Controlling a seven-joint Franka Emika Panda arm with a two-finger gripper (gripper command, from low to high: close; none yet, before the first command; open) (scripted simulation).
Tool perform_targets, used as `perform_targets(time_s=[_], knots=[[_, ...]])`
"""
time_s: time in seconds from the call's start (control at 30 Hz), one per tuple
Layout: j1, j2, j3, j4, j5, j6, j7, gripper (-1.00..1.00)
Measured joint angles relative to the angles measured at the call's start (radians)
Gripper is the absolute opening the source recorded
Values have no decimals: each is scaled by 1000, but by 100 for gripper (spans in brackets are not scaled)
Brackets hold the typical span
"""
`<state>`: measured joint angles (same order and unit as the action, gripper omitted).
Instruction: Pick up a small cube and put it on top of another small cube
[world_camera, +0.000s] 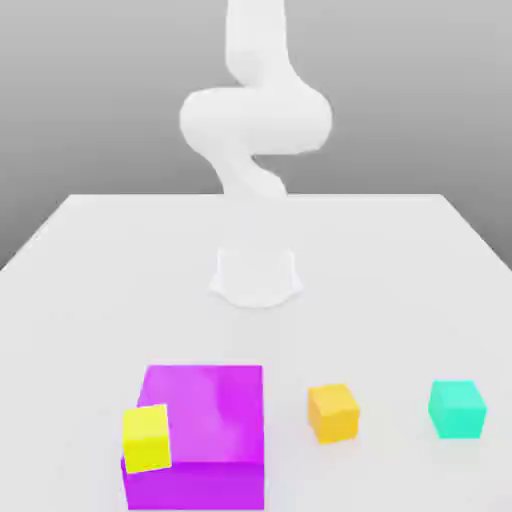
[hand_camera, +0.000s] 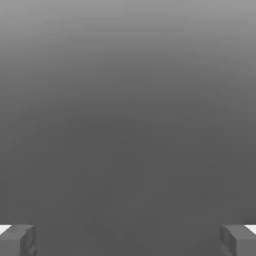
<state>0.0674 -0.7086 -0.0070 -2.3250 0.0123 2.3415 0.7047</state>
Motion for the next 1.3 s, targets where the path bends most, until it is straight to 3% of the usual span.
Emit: perform_targets(time_s=[0.53, 0.77, 0.97, 1.0, 1.3], knots=[[337, 587, 65, -160, 63, 266, -600, 0], [453, 840, 115, -230, -32, 383, -771, 0], [499, 1057, 79, -212, -110, 542, -759, 0], [504, 1079, 73, -208, -114, 561, -756, -100], [494, 1024, 86, -219, -104, 514, -764, -100]])
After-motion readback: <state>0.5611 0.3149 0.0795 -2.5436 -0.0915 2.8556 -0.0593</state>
